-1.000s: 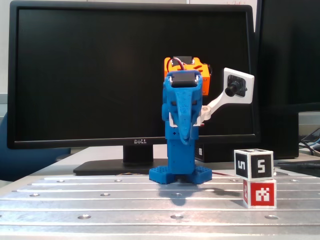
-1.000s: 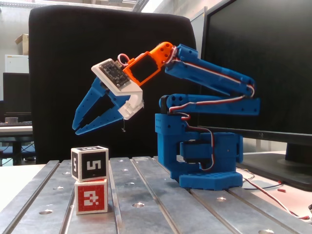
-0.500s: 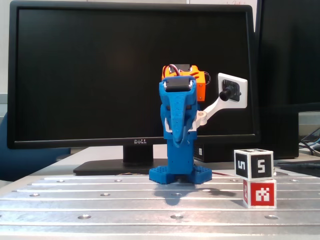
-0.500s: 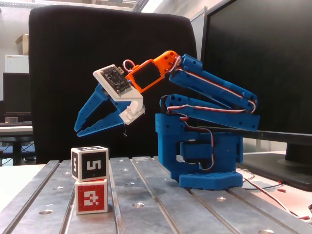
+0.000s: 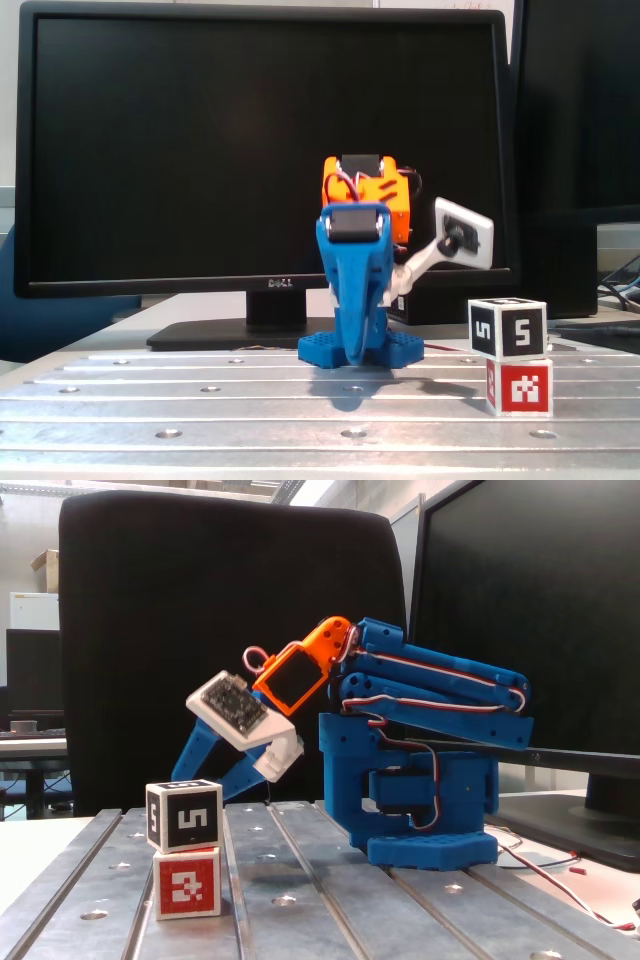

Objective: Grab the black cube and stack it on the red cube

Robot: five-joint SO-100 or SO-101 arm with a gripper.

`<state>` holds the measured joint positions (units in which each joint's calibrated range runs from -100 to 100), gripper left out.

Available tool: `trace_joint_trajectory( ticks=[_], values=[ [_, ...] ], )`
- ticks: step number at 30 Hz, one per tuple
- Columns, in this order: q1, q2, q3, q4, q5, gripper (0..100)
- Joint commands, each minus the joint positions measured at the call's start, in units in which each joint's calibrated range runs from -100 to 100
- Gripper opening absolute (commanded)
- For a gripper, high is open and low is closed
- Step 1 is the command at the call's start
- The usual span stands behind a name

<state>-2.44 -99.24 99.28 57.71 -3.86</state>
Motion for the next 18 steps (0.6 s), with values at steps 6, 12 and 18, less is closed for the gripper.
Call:
trace_joint_trajectory(
  ticks=[6,12,18],
  values=[
    [0.0,-0.3,0.2,2.6,-0.1,1],
    [-0.3,-0.3,0.2,5.9,-0.1,1],
    [0.0,-0.3,0.2,5.9,-0.1,1]
  ],
)
